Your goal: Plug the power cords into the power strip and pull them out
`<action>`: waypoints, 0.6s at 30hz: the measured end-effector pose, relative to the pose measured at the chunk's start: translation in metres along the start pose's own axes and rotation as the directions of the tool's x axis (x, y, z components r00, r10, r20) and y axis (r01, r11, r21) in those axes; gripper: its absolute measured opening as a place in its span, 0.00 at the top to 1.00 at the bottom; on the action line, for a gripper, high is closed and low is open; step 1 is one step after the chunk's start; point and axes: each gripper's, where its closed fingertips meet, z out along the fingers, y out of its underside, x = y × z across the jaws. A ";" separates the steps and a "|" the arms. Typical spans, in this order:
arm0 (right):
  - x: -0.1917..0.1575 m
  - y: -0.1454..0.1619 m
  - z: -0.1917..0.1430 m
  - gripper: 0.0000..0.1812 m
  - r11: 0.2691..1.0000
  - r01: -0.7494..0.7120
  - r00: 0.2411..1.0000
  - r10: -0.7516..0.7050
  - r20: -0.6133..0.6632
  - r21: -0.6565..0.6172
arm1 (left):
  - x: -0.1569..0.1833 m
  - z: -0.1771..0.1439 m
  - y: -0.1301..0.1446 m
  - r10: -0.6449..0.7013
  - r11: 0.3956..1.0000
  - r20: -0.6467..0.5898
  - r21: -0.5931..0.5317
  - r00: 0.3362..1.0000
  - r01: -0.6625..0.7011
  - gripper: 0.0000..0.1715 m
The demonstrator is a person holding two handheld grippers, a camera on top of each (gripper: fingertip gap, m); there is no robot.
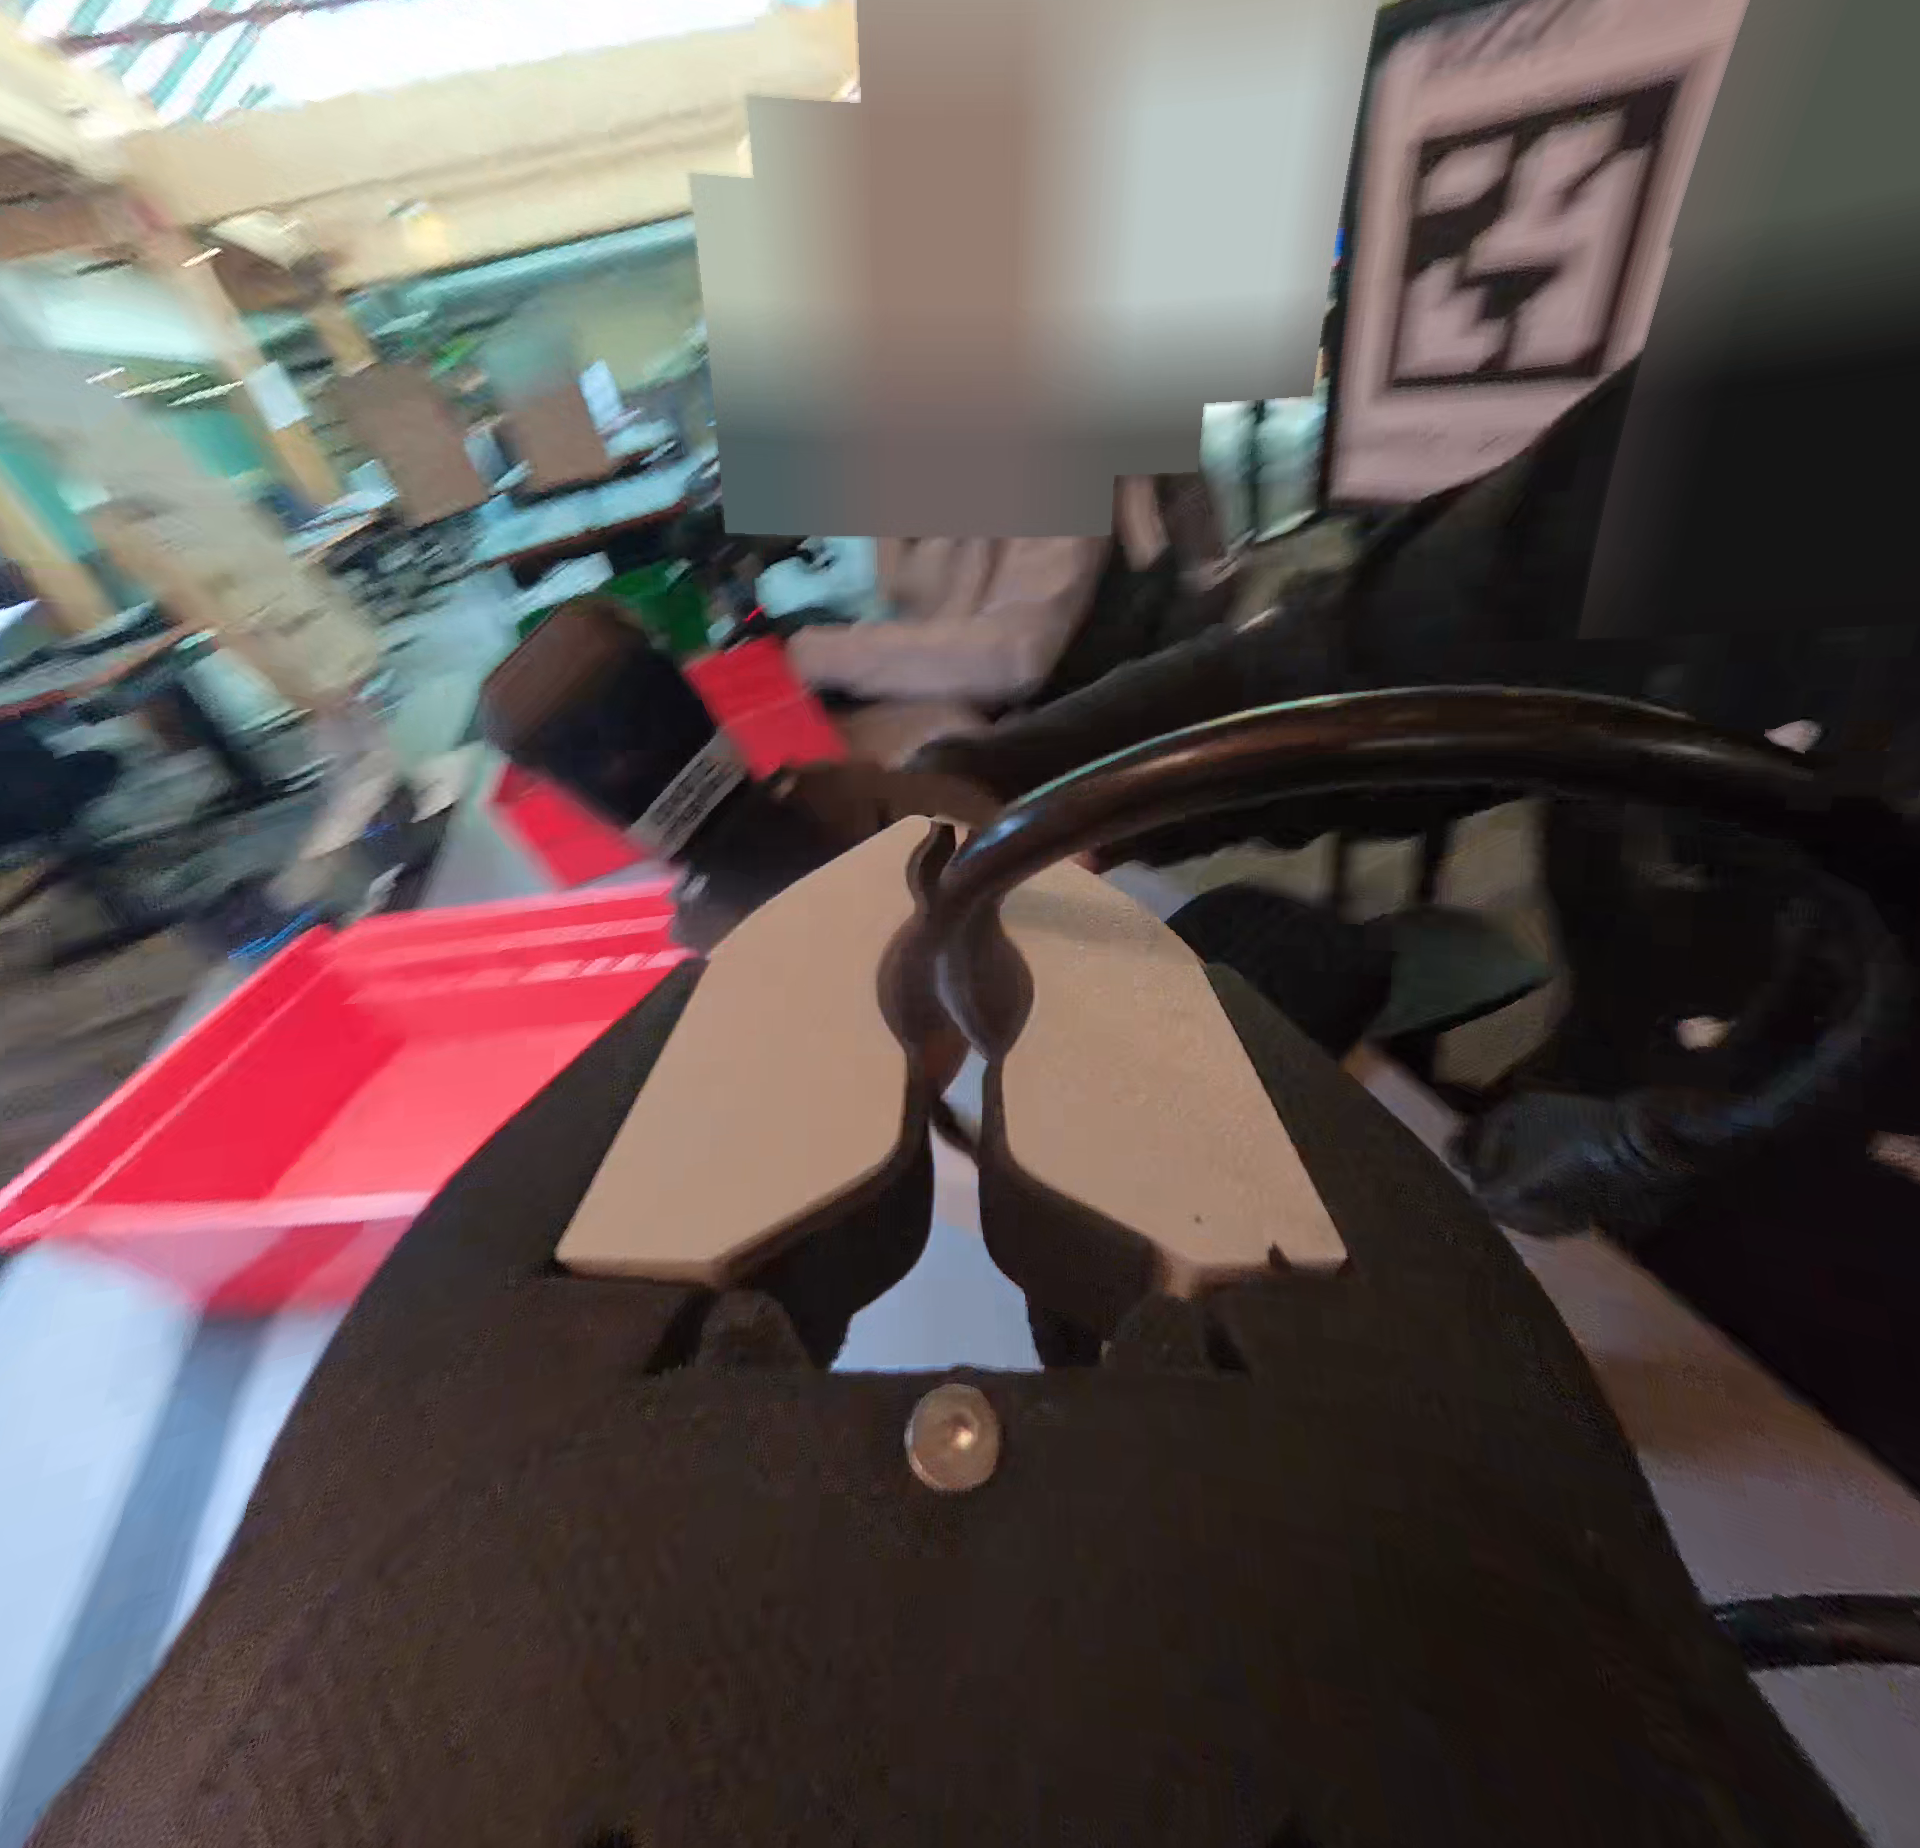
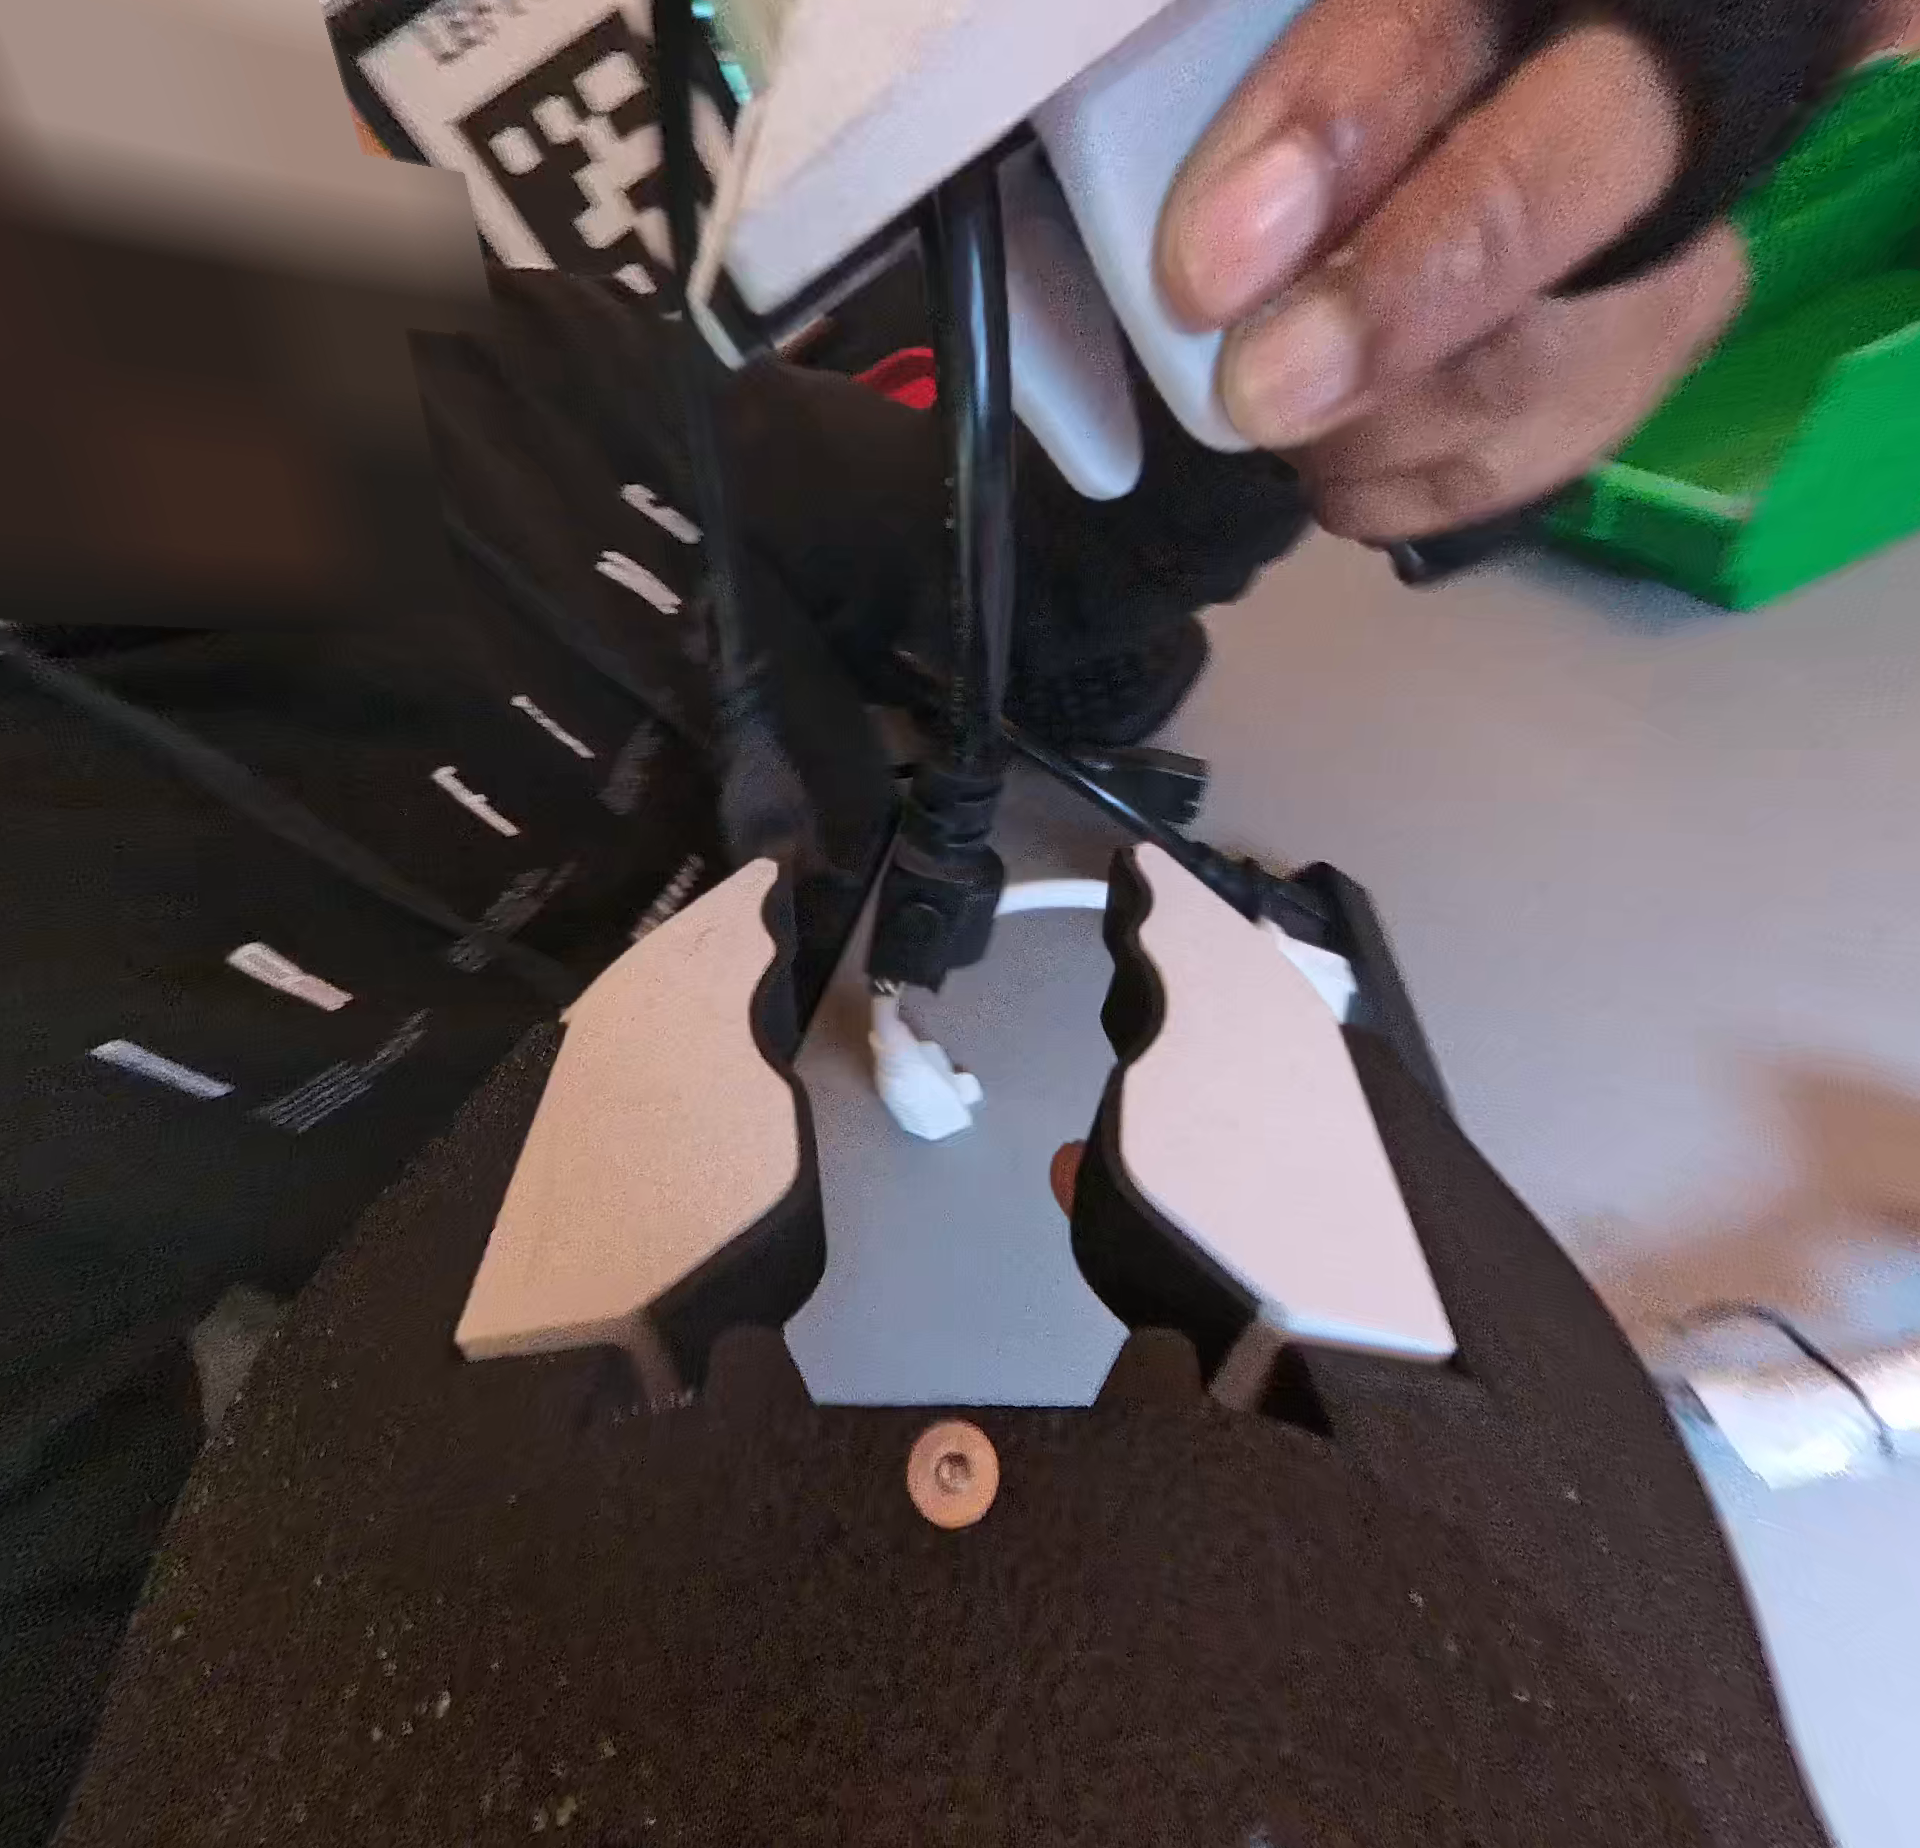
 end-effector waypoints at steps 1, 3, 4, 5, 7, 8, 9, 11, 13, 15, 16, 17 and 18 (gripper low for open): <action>-0.007 -0.001 0.005 0.68 1.000 0.002 0.998 -0.001 0.062 -0.006 | 0.005 0.002 -0.006 -0.033 0.997 -0.103 0.068 0.994 0.040 0.99; -0.024 -0.007 0.013 0.69 1.000 0.004 0.982 -0.007 0.189 0.017 | 0.016 0.006 -0.018 -0.096 0.975 -0.321 0.160 0.942 0.154 0.98; -0.028 -0.011 0.018 0.70 0.999 0.019 0.977 -0.028 0.213 0.041 | 0.018 0.008 -0.022 -0.112 0.962 -0.403 0.183 0.908 0.200 0.99; -0.028 -0.015 0.022 0.71 0.997 0.045 0.976 -0.057 0.210 0.060 | 0.020 0.011 -0.025 -0.124 0.952 -0.469 0.194 0.874 0.239 0.98; -0.033 -0.024 0.028 0.72 0.990 0.094 0.971 -0.116 0.210 0.109 | 0.020 0.016 -0.031 -0.136 0.929 -0.565 0.212 0.814 0.302 0.99; -0.032 -0.026 0.030 0.75 0.986 0.118 0.972 -0.139 0.192 0.117 | 0.018 0.018 -0.033 -0.146 0.917 -0.604 0.213 0.783 0.336 0.99; -0.031 -0.026 0.032 0.78 0.982 0.148 0.972 -0.166 0.167 0.116 | 0.015 0.018 -0.035 -0.158 0.905 -0.632 0.215 0.759 0.367 0.99; -0.034 -0.026 0.032 0.85 0.971 0.194 0.966 -0.214 0.146 0.139 | 0.013 0.017 -0.034 -0.182 0.889 -0.691 0.189 0.700 0.418 0.98; -0.034 -0.023 0.031 0.85 0.968 0.219 0.966 -0.234 0.114 0.124 | 0.010 0.013 -0.028 -0.222 0.870 -0.741 0.144 0.634 0.472 0.97; -0.030 -0.023 0.031 0.85 0.962 0.248 0.966 -0.255 0.052 0.119 | 0.001 0.015 -0.015 -0.305 0.842 -0.743 0.082 0.596 0.534 0.96; -0.026 -0.024 0.030 0.85 0.964 0.227 0.972 -0.234 0.031 0.139 | -0.007 0.016 -0.008 -0.343 0.828 -0.722 0.070 0.601 0.556 0.96; -0.020 -0.025 0.028 0.85 0.963 0.211 0.977 -0.214 0.000 0.165 | -0.015 0.015 -0.001 -0.379 0.816 -0.688 0.066 0.619 0.574 0.93; -0.012 -0.022 0.027 0.85 0.963 0.215 0.976 -0.209 -0.054 0.159 | -0.023 0.012 0.008 -0.422 0.811 -0.644 0.047 0.638 0.584 0.86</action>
